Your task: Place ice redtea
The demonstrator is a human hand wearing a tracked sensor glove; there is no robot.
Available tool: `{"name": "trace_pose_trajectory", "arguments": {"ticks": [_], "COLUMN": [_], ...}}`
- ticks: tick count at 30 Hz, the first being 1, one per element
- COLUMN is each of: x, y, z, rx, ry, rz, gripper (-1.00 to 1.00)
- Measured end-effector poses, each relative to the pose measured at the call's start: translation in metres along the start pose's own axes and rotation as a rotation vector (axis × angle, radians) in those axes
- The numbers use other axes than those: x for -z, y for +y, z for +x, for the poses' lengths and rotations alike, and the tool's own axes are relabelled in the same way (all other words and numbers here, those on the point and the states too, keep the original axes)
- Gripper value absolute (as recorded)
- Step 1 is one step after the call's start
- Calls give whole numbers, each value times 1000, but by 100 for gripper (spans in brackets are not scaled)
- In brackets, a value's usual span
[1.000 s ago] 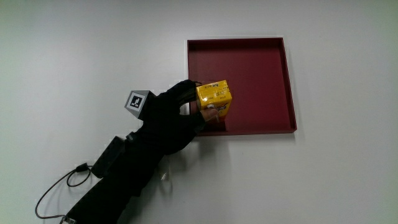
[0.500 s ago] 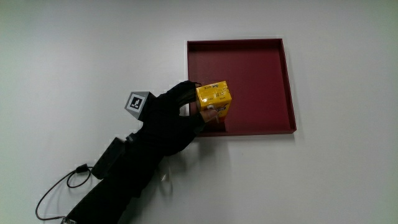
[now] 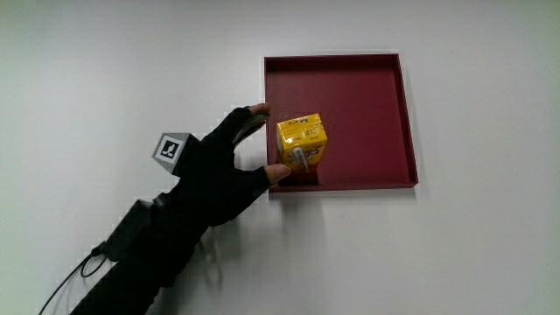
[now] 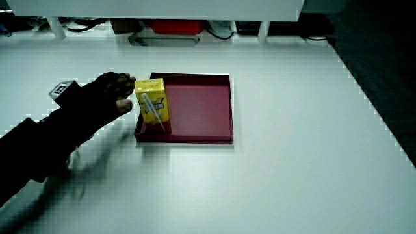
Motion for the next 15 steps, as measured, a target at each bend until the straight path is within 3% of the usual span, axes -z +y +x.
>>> {"name": "trace_pose_trajectory", "arguments": {"ticks": [5,9,11,15], "x": [-7,-19,-20,-32], "y": [-13,-24,-31,-44], "z": [24,34,45,51], "rx": [-47,-24,-33,-29], "ry": [23,95,93,144], "rz": [-64,-109,-130,-157], "gripper": [-100,-100,-100,-100]}}
